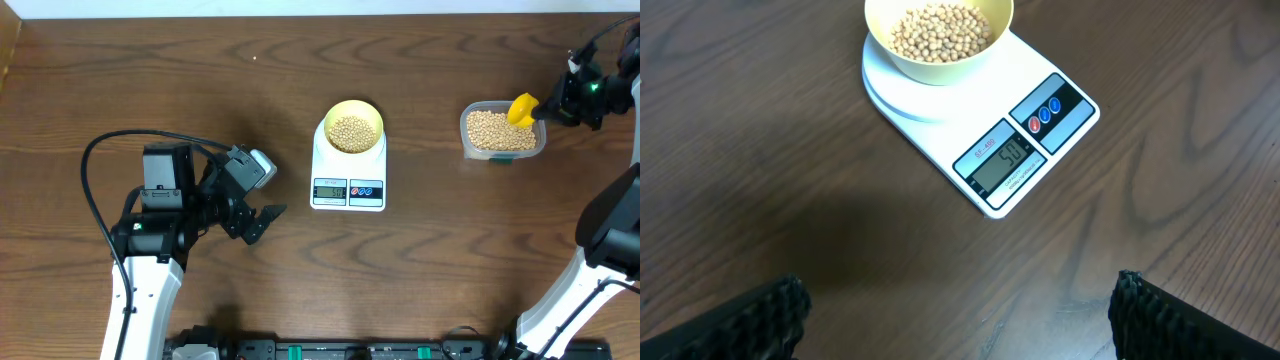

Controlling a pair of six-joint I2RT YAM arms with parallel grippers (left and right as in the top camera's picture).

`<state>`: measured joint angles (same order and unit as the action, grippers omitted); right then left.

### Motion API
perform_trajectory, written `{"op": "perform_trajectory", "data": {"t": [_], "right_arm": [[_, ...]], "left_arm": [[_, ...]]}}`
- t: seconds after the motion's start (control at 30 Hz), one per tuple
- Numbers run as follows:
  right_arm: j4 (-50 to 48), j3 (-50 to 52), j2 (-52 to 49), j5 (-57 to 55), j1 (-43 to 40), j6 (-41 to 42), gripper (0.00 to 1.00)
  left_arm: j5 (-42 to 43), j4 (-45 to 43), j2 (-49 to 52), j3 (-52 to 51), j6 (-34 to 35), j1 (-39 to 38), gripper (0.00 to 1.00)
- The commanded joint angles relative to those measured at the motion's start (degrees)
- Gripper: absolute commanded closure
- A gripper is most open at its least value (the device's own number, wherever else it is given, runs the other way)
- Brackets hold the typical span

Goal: Scoop item into bowl and weigh 50g on scale
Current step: 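Lower the scoop into the tub and lay it on the soybeans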

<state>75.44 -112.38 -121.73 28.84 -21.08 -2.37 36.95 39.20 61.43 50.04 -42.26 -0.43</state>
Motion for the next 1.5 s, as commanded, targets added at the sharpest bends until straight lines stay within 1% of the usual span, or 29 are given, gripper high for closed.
{"op": "perform_trajectory", "data": {"t": [0.0,0.1,0.23,0.4,0.53,0.6,0.8,0.9,0.93,1.03,1.13,1.2,1.3,1.47], "right_arm": [[-3.1,1.5,1.0,1.7,0.1,-0.9,0.99],[-4.2,3.0,0.7,6.3,0.1,-0.9,0.99],[-3.9,5.5,0.7,8.5,0.1,-0.9,0.99],[-3.8,8.2,0.7,4.7,0.1,-0.9,0.99],[-2.2,8.2,0.7,1.3,-0.3,-0.2,0.99],[-1.1,8.2,0.8,-0.4,-1.3,-0.2,0.99],[1.1,8.1,0.8,-0.7,-5.6,-0.2,0.96],[1.0,8.1,0.8,-0.6,-7.3,-0.2,0.86],[1.0,8.1,0.8,-0.6,-7.7,-0.2,0.77],[0.4,8.1,0.7,-0.6,-8.5,-0.2,0.56],[-0.5,8.1,0.7,-0.6,-8.4,-0.2,0.44],[-0.9,8.1,0.7,-0.7,-8.4,-0.3,0.40],[-1.4,8.2,0.7,-0.6,-8.4,-0.3,0.38],[-3.0,8.2,0.7,0.4,-8.1,-0.3,0.38]], "left_arm": [[-0.2,0.2,0.3,-0.2,-0.3,0.2,0.02],[-0.2,0.2,0.3,-0.2,-0.3,0.2,0.03],[-0.2,0.2,0.3,-0.2,-0.3,0.3,0.02],[-0.2,0.2,0.3,-0.2,-0.3,0.2,0.02],[-0.2,0.2,0.3,-0.2,-0.3,0.2,0.03],[-0.2,0.2,0.3,-0.2,-0.3,0.3,0.03],[-0.2,0.2,0.3,-0.2,-0.3,0.3,0.02],[-0.2,0.2,0.3,-0.2,-0.3,0.3,0.02],[-0.2,0.2,0.3,-0.2,-0.3,0.3,0.03],[-0.2,0.2,0.3,-0.2,-0.3,0.3,0.03],[-0.2,0.2,0.3,-0.2,-0.3,0.2,0.02],[-0.2,0.2,0.3,-0.2,-0.3,0.2,0.02],[-0.2,0.2,0.3,-0.2,-0.3,0.2,0.03],[-0.2,0.2,0.3,-0.2,-0.3,0.3,0.03]]}}
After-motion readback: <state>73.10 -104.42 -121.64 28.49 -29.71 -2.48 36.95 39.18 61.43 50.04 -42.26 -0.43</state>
